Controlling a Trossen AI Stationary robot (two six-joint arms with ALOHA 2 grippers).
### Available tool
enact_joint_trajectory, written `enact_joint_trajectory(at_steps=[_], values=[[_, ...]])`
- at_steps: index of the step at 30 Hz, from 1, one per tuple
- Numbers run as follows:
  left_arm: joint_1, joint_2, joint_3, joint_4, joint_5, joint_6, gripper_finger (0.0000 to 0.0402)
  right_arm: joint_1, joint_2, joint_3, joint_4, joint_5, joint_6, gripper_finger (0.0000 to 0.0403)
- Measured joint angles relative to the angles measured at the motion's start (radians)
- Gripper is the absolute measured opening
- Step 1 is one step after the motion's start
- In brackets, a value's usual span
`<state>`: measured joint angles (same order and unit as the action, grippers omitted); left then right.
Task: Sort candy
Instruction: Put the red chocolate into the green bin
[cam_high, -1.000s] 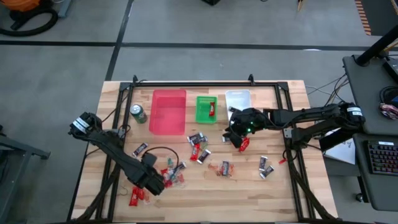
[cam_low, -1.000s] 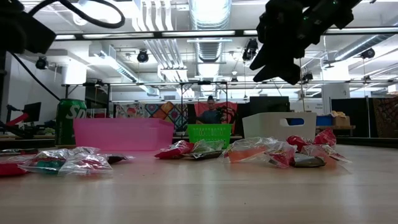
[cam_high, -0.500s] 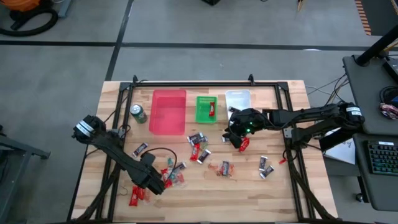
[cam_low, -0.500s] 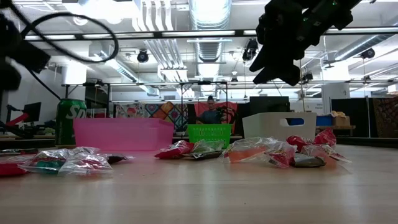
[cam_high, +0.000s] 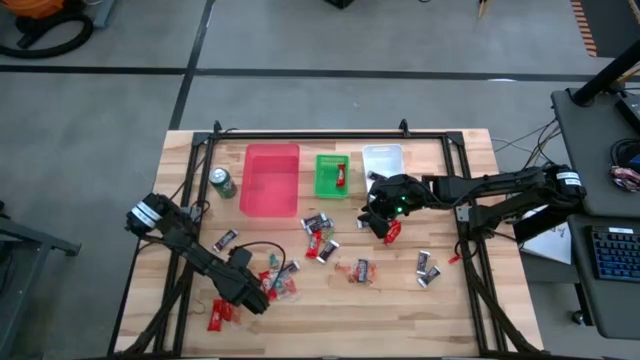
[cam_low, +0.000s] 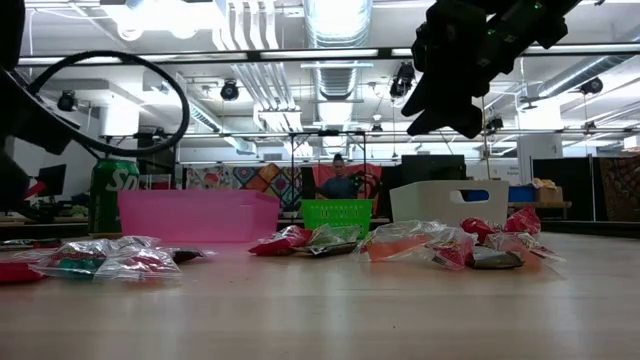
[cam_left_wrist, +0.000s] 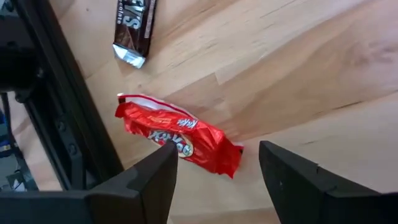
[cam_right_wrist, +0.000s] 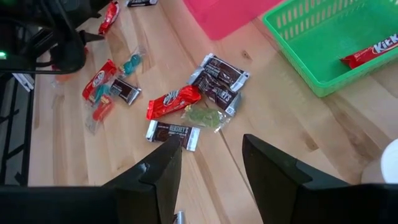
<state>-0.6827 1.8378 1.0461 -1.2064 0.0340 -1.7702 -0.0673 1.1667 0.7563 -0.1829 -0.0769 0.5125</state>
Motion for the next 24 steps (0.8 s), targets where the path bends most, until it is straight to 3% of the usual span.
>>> enact_joint_trajectory(at_steps=[10, 24], values=[[-0.004, -0.008, -0.048, 0.065, -0.02, -0.01, 0.0175, 0.0, 0.0, -0.001, -0.001, 0.0, 0.0, 0.0161], [-0.02, -0.003, -0.029, 0.065, -0.039, 0.015, 0.0012, 0.029, 0.0, -0.005, -0.001, 0.0, 0.0, 0.0155]])
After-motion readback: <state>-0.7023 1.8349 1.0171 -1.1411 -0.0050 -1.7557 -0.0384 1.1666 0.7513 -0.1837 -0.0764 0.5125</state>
